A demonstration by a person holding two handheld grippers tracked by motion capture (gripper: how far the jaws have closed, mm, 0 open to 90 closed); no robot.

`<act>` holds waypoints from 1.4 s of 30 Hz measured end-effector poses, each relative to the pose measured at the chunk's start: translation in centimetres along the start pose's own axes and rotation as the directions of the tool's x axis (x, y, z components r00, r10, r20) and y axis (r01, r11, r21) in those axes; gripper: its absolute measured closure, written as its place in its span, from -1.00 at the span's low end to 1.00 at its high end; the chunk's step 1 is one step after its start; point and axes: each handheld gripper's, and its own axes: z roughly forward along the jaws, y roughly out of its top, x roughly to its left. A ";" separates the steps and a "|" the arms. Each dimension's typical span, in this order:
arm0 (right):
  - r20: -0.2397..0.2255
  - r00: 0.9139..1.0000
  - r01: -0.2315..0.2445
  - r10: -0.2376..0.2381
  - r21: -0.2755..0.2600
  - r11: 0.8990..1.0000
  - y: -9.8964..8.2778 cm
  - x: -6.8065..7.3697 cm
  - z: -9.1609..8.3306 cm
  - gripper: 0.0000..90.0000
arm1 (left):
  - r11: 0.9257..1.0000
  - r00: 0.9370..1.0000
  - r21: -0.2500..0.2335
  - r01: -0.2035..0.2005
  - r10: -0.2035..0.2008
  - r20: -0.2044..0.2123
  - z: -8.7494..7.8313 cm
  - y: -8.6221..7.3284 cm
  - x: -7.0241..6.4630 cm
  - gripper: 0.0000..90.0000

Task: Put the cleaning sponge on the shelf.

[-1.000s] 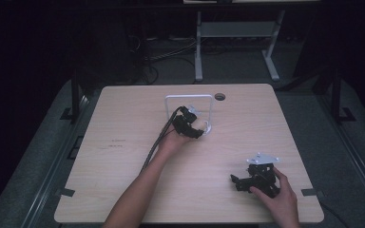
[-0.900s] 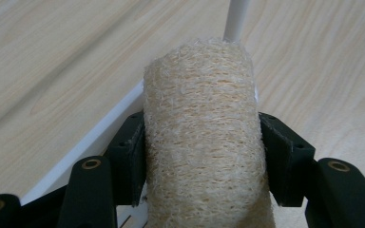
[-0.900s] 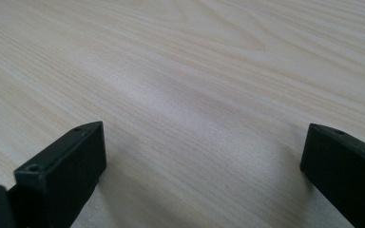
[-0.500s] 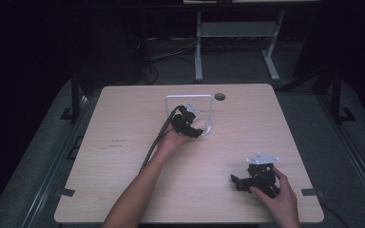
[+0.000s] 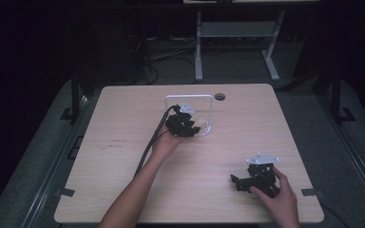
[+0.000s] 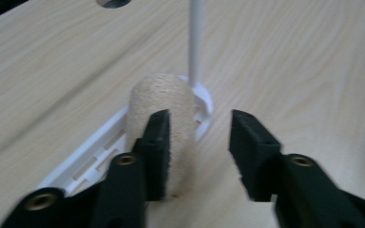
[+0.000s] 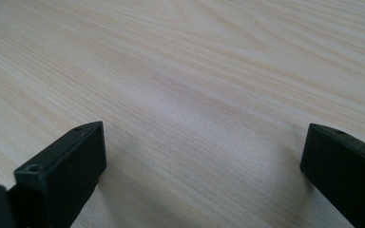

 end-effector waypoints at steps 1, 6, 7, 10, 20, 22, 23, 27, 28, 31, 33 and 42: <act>0.000 1.000 0.000 0.000 0.000 1.000 0.0 0.0 0.0 -0.98 | 1.000 1.000 0.000 0.000 0.000 0.000 0.0 0.0 0.0 0.54; 0.001 1.000 0.002 -0.002 -0.001 1.000 0.0 0.0 0.0 -0.98 | 1.000 0.998 0.024 -0.006 0.004 0.068 0.0 -0.7 -0.8 1.00; 0.001 1.000 0.002 -0.002 -0.001 1.000 0.0 0.0 0.0 -0.98 | 1.000 0.997 0.031 0.000 -0.003 0.075 0.1 -0.8 -1.0 1.00; 0.002 1.000 0.004 -0.004 0.000 1.000 0.0 0.0 0.0 -0.98 | 0.999 0.995 0.048 0.009 -0.013 0.094 0.7 -1.8 -1.6 1.00; 0.002 1.000 0.004 -0.004 0.000 1.000 0.0 0.0 0.0 -0.98 | 0.996 0.997 0.087 0.023 -0.029 0.077 2.4 -3.3 -1.3 1.00; 0.002 1.000 0.004 -0.004 0.000 1.000 0.0 0.0 0.0 -0.98 | 0.996 0.997 0.089 0.024 -0.031 0.071 2.5 -3.3 -1.2 1.00; 0.002 1.000 0.004 -0.004 0.000 1.000 0.0 0.0 0.0 -0.98 | 0.995 0.997 0.094 0.032 -0.038 0.066 2.6 -3.4 -0.8 1.00; 0.002 1.000 0.004 -0.004 0.000 1.000 0.0 0.0 0.0 -0.98 | 0.994 0.998 0.096 0.046 -0.050 0.045 2.8 -3.6 -0.3 1.00; 0.002 1.000 0.004 -0.004 0.000 1.000 0.0 0.0 0.0 -0.98 | 0.994 0.998 0.100 0.050 -0.053 0.030 2.7 -3.7 0.1 1.00; 0.002 1.000 0.004 -0.004 0.000 1.000 0.0 0.0 0.0 -0.98 | 0.994 0.998 0.093 0.061 -0.063 0.013 2.5 -3.7 0.6 1.00; 0.002 1.000 0.004 -0.004 0.001 1.000 0.0 0.0 0.0 -0.98 | 0.994 0.998 0.090 0.068 -0.069 0.008 2.5 -3.8 0.8 1.00; 0.003 1.000 0.004 -0.004 -0.001 1.000 0.0 0.0 0.0 -0.98 | 0.993 0.997 0.102 0.064 -0.059 -0.052 2.0 -3.7 2.0 1.00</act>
